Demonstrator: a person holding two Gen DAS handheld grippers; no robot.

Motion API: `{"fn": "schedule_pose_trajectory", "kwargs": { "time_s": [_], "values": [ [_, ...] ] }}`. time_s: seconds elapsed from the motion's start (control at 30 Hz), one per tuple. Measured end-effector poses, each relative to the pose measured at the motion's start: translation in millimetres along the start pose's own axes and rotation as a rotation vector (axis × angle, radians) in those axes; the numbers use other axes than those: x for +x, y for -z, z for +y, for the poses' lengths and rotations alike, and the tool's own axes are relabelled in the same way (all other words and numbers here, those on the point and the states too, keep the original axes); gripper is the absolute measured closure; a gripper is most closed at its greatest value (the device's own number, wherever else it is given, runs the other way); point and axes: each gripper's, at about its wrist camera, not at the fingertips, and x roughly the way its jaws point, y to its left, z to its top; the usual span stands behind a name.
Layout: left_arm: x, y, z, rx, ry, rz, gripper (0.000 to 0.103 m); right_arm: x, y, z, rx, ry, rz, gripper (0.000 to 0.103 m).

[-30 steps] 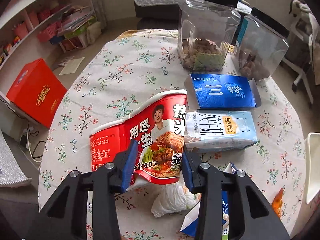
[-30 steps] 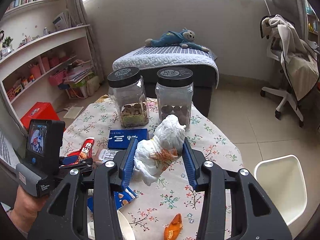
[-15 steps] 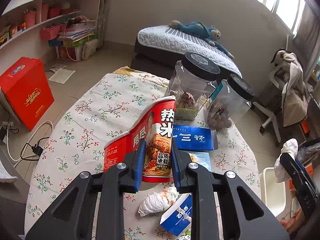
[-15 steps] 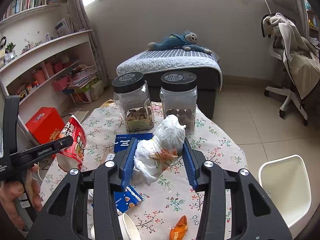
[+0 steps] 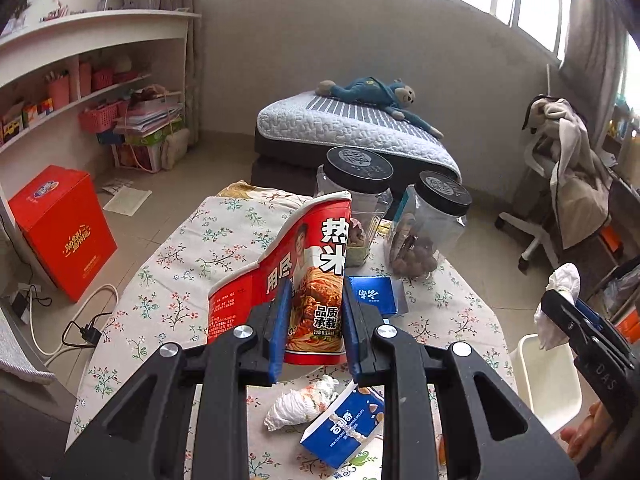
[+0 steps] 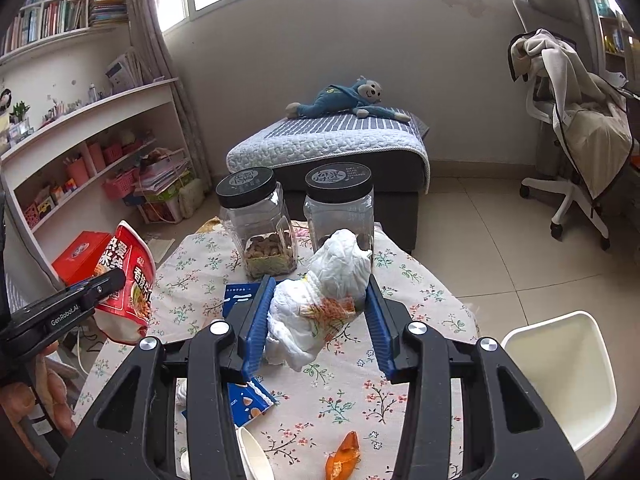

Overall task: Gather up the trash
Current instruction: 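Carry the white tissue over the bin and release it with the right gripper while the left carries the cup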

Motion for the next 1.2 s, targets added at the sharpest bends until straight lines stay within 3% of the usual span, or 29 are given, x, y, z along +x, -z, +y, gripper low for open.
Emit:
{"fn": "schedule_pose_trajectory", "kwargs": {
  "time_s": [0.37,0.6,1.0,1.1,1.2],
  "values": [
    [-11,6,-39,0.030,0.037,-0.020,0.079,-24,-1,-44,0.052,0.056,-0.036,0.061],
    [-13,12,-85,0.085,0.085,-0.029,0.079,-46,-3,-93,0.094,0.149,-0.073,0.061],
    [2,33,-180,0.151,0.220,0.038,0.079,-61,7,-208,0.298,0.314,0.007,0.061],
    [6,39,-208,0.176,0.254,0.056,0.079,-62,12,-230,0.357,0.332,0.041,0.056],
    [10,45,-232,0.195,0.289,0.074,0.079,-68,14,-244,0.397,0.339,0.034,0.041]
  ]
}}
